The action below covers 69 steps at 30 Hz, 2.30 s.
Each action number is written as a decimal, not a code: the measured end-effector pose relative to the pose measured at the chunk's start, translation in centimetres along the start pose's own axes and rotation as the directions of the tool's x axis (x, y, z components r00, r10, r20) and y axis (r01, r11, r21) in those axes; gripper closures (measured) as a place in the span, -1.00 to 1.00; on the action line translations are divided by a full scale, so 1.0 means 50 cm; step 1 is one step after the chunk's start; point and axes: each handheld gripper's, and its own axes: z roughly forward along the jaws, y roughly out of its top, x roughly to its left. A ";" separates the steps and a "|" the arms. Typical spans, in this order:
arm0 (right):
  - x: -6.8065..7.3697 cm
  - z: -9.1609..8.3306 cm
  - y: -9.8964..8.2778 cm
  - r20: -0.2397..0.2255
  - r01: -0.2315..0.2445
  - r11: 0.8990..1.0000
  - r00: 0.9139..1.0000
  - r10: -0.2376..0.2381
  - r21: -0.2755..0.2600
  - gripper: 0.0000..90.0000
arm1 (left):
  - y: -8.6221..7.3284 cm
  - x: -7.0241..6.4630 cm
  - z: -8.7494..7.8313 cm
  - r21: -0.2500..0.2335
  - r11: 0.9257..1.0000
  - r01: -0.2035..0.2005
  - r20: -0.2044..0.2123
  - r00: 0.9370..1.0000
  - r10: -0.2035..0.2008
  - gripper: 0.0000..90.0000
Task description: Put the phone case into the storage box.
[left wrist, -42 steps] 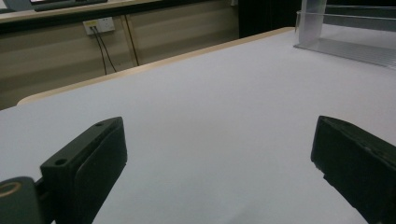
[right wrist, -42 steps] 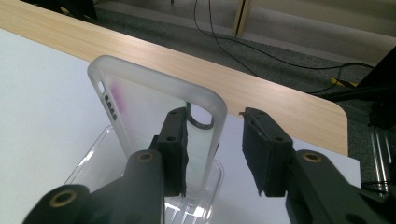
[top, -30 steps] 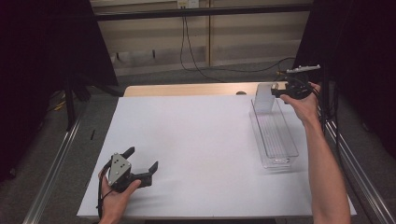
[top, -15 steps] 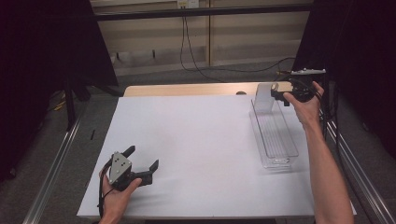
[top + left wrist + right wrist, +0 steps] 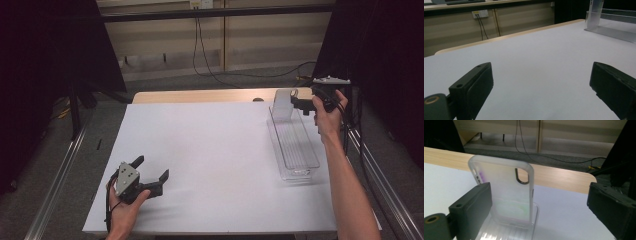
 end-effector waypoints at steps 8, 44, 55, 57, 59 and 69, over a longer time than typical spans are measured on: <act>0.007 -0.010 -0.018 0.014 0.011 0.999 1.000 -0.010 -0.038 -0.86 | -0.001 0.007 -0.004 -0.012 1.000 0.027 -0.011 1.000 -0.027 -0.91; 0.056 -0.123 -0.084 -0.044 0.010 0.965 0.999 -0.022 -0.262 -0.93 | 0.003 0.022 -0.034 -0.068 0.996 0.049 -0.004 0.999 -0.049 -0.92; 0.055 -0.169 -0.117 -0.059 0.006 0.959 0.998 -0.024 -0.284 -0.94 | 0.000 0.010 -0.035 -0.064 0.997 0.047 0.014 0.999 -0.046 -0.92; 0.058 -0.173 -0.125 -0.052 0.010 0.959 0.998 -0.026 -0.285 -0.95 | 0.001 0.008 -0.035 -0.065 0.997 0.048 0.017 0.999 -0.047 -0.92; 0.063 -0.178 -0.132 -0.049 0.018 0.958 0.998 -0.033 -0.286 -0.97 | 0.001 0.008 -0.034 -0.062 0.997 0.048 0.014 0.999 -0.047 -0.92; 0.066 -0.212 -0.156 -0.029 0.020 0.958 0.999 -0.030 -0.286 -1.00 | 0.000 0.012 -0.036 -0.071 0.996 0.057 0.001 0.998 -0.057 -0.93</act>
